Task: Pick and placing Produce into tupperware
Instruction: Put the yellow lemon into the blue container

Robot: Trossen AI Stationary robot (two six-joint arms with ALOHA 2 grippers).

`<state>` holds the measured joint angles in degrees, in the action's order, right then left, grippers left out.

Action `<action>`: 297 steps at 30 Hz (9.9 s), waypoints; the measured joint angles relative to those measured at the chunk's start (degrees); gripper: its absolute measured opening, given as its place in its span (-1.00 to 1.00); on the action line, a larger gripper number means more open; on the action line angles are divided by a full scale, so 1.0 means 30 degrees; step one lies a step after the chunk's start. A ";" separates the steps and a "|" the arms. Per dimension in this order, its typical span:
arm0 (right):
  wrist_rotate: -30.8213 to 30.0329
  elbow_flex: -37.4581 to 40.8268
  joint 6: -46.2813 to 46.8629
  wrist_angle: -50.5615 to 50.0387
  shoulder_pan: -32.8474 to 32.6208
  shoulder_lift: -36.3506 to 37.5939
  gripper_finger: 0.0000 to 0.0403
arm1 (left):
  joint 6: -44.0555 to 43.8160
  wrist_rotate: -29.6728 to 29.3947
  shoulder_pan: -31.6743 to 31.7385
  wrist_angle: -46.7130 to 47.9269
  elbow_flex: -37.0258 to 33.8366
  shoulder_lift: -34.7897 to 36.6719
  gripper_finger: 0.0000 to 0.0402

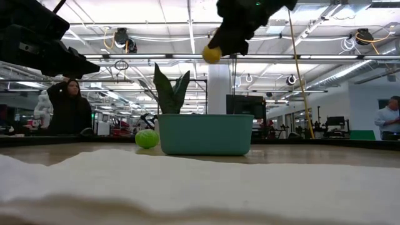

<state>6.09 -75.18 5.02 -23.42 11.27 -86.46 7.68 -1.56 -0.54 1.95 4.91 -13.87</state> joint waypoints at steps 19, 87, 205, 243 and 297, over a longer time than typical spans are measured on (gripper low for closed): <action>0.0035 -0.9191 -0.1322 -1.1324 -0.0298 -0.4851 -0.02 | 0.0019 0.0000 0.0000 0.0046 0.0000 0.0000 -0.87; 0.4737 -0.6490 -0.4862 -0.9238 -0.0735 -0.7809 -0.01 | 0.0226 0.0009 0.0003 0.0447 0.0007 0.0002 -0.87; 0.5107 -0.3277 -0.8911 -0.6687 -0.0801 -1.0235 -0.01 | 0.0488 0.0015 0.0000 0.0855 0.0015 0.0001 -0.87; 0.2892 -0.3204 -0.8251 -0.6821 -0.1413 -1.0344 0.23 | 0.0422 0.0015 0.0004 0.0855 0.0015 0.0003 -0.87; 0.2404 -0.3226 -0.3032 -0.6207 -0.1785 -1.0300 0.33 | 0.0342 0.0030 0.0000 0.0855 0.0015 0.0004 -0.87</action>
<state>13.30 -84.86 -4.08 -42.04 5.91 -117.36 8.71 -1.47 -0.54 4.51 4.95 -13.86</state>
